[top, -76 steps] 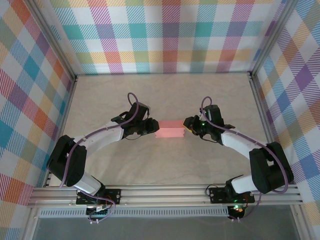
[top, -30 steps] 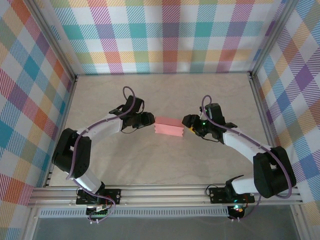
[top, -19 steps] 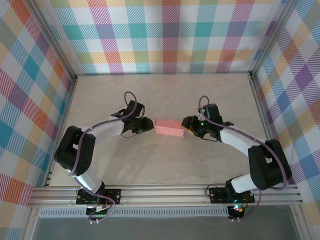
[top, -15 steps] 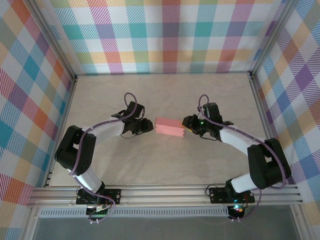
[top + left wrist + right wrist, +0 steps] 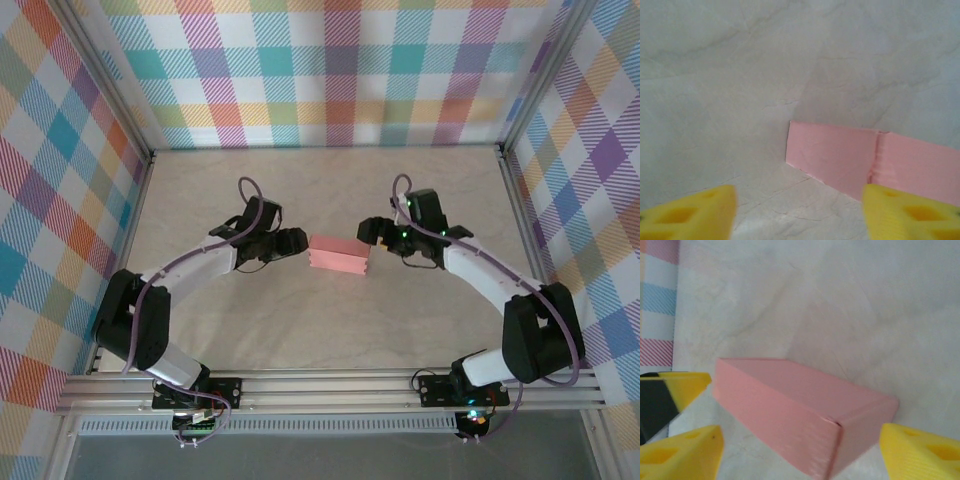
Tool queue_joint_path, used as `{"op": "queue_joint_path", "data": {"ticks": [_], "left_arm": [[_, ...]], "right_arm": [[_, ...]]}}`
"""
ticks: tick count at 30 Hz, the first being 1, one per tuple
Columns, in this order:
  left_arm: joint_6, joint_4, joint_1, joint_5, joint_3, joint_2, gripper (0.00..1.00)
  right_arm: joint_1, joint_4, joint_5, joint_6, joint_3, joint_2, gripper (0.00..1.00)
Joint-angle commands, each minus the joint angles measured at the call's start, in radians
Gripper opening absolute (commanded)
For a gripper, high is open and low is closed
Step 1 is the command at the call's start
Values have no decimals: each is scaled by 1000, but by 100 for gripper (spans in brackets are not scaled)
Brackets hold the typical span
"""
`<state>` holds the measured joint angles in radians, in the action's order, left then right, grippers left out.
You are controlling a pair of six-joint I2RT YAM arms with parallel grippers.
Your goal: Fold the paper box
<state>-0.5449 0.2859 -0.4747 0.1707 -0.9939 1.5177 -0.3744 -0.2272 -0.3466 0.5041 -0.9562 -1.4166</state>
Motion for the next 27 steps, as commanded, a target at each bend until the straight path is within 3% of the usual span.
{"op": "queue_joint_path", "data": {"ticks": [1, 7, 12, 18, 27], "left_arm": [[22, 22, 11, -71, -9, -68, 81], [22, 11, 25, -179, 63, -199, 100], [43, 59, 39, -247, 113, -284, 100], [82, 79, 42, -274, 159, -343, 100], [114, 60, 42, -277, 200, -388, 100]], "right_arm": [[-14, -144, 15, -397, -119, 24, 89], [-58, -215, -104, -802, -229, -38, 96], [-131, -376, -129, -1078, -351, -165, 99], [-205, -549, -44, -1252, -494, -340, 88], [-232, -644, 95, -1302, -601, -483, 62]]}}
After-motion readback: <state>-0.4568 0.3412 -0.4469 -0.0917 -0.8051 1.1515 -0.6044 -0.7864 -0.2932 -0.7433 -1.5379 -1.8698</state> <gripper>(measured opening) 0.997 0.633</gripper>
